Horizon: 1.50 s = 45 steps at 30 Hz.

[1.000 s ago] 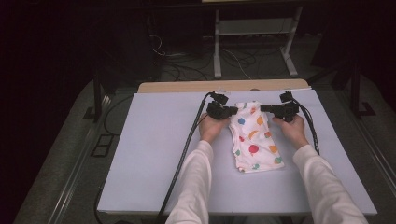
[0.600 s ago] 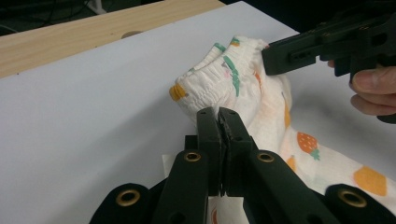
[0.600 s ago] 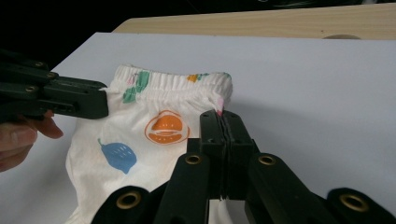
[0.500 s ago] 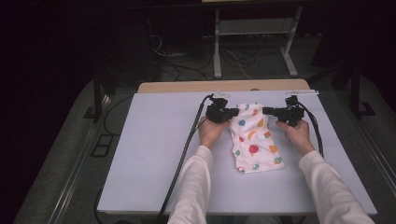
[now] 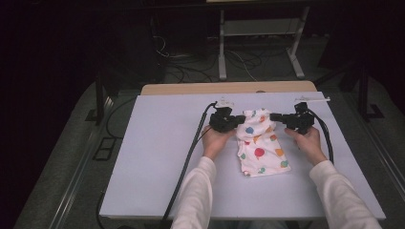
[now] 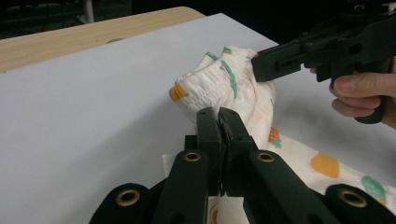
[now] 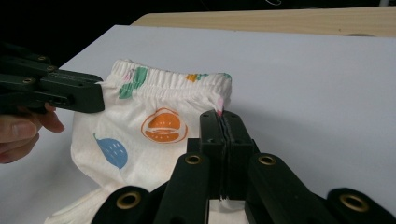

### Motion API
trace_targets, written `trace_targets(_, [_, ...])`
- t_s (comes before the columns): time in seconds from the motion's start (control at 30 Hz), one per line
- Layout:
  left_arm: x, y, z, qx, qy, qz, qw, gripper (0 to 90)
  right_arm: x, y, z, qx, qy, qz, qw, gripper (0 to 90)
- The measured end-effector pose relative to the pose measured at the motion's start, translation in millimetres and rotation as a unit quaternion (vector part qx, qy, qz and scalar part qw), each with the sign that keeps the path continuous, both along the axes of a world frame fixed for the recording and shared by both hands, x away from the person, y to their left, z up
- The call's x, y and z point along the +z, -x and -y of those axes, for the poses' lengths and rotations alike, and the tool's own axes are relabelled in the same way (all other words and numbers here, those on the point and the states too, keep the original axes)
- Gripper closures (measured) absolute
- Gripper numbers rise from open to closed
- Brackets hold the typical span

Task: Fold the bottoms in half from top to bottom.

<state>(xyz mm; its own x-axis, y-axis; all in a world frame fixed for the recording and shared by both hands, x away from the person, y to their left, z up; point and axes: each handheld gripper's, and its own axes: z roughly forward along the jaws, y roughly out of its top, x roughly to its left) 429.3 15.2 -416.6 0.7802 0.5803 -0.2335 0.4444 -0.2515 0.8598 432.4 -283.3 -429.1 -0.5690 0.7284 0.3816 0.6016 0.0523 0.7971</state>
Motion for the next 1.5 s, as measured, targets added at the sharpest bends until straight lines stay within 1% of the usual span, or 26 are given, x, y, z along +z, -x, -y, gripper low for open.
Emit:
trace_targets(0.17, [-7.5, 7.0, -0.5, -0.004, 0.009, -0.002, 0.9999, 87.7, 0.6, 6.4, 2.5, 0.003, 0.001, -0.002, 1.0000, 87.3])
trace_targets(0.23, [-8.9, 8.9, -1.1, -0.005, 0.010, -0.002, 0.9999, 87.7, 0.5, 9.6, 3.1, 0.006, 0.001, 0.000, 1.0000, 87.3])
trace_targets(0.33, [-8.3, 11.0, -2.3, -0.006, 0.009, -0.002, 0.9999, 87.7, -0.8, 14.9, 3.5, 0.009, 0.001, 0.001, 1.0000, 87.3])
trace_targets(0.43, [-6.4, 13.9, -1.6, -0.009, 0.011, -0.001, 0.9999, 87.7, -3.0, 20.3, 5.3, 0.010, -0.008, 0.004, 0.9999, 87.3])
trace_targets(0.5, [-5.0, 15.6, -0.5, -0.014, 0.009, 0.004, 0.9999, 87.7, -3.8, 23.2, 6.6, 0.009, -0.010, 0.003, 0.9999, 87.3])
trace_targets(0.57, [-4.1, 17.3, 0.3, -0.017, 0.008, 0.005, 0.9998, 87.7, -3.6, 25.3, 7.9, 0.011, -0.009, 0.000, 0.9999, 87.3])
trace_targets(0.87, [-3.6, 25.7, 0.4, -0.025, 0.005, 0.009, 0.9996, 87.7, 0.9, 35.5, 11.1, 0.019, -0.006, 0.005, 0.9998, 87.3])
trace_targets(0.97, [-4.6, 30.3, 0.6, -0.032, 0.004, 0.010, 0.9994, 87.6, -0.3, 39.1, 11.9, 0.022, -0.004, 0.003, 0.9997, 87.3])
trace_targets(1.03, [-4.9, 33.3, 0.7, -0.037, -0.004, 0.012, 0.9992, 87.7, -1.4, 41.5, 12.2, 0.025, -0.006, 0.000, 0.9997, 87.3])
trace_targets(1.13, [-3.7, 35.7, -0.9, -0.038, -0.004, 0.012, 0.9992, 87.6, -1.9, 43.4, 11.6, 0.031, -0.004, -0.008, 0.9995, 87.3])
trace_targets(1.27, [-0.2, 39.3, -2.3, -0.040, 0.000, 0.015, 0.9991, 87.6, 0.2, 48.0, 10.7, 0.036, -0.004, -0.010, 0.9993, 87.3])
trace_targets(1.4, [-0.6, 45.4, -3.2, -0.048, 0.004, 0.018, 0.9987, 87.5, 2.3, 54.7, 10.5, 0.042, 0.003, -0.008, 0.9991, 87.3])
trace_targets(1.47, [-2.9, 48.0, -4.3, -0.052, 0.009, 0.012, 0.9985, 87.5, 2.0, 57.7, 11.1, 0.045, 0.001, -0.012, 0.9989, 87.3])
trace_targets(1.5, [-4.6, 49.0, -4.8, -0.053, 0.007, 0.008, 0.9985, 87.5, 1.2, 58.8, 11.4, 0.047, -0.001, -0.013, 0.9988, 87.3])
